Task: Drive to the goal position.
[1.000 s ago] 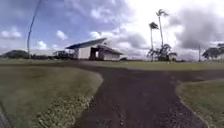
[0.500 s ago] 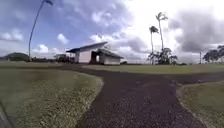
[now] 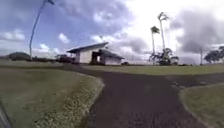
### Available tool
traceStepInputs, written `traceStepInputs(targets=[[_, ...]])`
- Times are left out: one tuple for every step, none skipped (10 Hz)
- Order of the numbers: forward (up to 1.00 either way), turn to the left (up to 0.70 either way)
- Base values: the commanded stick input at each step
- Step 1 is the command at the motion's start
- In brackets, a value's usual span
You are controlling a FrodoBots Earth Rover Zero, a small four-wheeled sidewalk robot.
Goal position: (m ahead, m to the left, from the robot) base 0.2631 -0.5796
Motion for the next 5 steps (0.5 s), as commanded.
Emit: traceStepInputs(targets=[[0.85, 0.0], [0.72, 0.0], [0.59, 0.0], [0.45, 0.0], [0.06, 0.0]])
